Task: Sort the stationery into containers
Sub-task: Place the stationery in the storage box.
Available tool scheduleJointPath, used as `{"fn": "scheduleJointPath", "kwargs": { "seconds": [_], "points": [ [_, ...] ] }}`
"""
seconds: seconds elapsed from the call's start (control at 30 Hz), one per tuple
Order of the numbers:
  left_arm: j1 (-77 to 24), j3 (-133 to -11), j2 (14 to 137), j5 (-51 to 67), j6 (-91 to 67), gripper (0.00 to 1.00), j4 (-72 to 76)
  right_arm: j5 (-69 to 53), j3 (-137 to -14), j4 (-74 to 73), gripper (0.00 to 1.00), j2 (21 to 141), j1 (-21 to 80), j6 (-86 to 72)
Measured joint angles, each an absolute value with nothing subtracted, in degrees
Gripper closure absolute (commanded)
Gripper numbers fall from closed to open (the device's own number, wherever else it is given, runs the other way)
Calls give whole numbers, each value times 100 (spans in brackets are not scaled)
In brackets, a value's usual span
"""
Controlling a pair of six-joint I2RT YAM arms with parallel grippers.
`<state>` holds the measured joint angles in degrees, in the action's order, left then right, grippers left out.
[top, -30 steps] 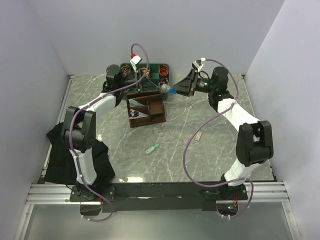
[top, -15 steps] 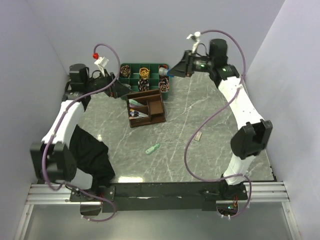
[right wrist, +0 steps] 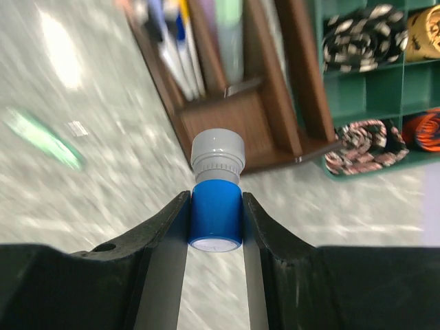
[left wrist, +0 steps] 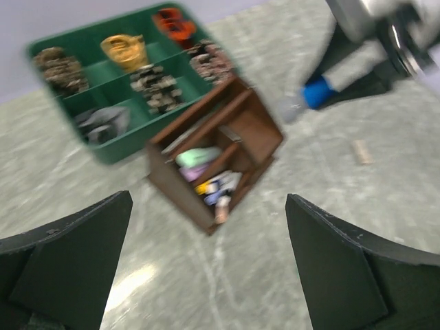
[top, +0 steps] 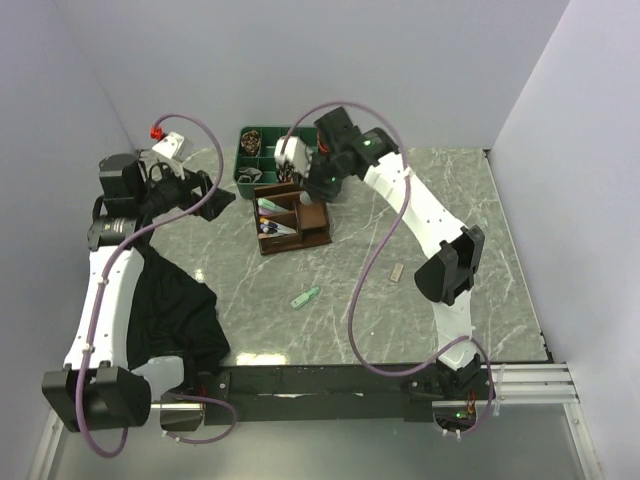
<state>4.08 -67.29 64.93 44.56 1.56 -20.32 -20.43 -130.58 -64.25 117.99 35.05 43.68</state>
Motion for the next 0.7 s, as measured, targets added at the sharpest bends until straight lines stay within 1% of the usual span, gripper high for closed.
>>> {"fn": "scheduleJointPath", "kwargs": {
  "seconds": [0.13,0.27,0.47,0.7],
  "points": [
    [513,-6383,6176,4016,325,1,-2043,-1197,-12744,-6670,100,11756,3787,5450],
    [602,-6031,5944,3868,338,0,-1999,-617,-12774,-6976,100,11760,3876,6403],
    [733,-5708,5728,3820,309,1,-1922,-174,-13351,-7207,100,12031,3887,7251],
    [781,-5492,5627,3820,211,0,-1774,-106,-13432,-7363,100,12440,3979,7837]
  ]
}}
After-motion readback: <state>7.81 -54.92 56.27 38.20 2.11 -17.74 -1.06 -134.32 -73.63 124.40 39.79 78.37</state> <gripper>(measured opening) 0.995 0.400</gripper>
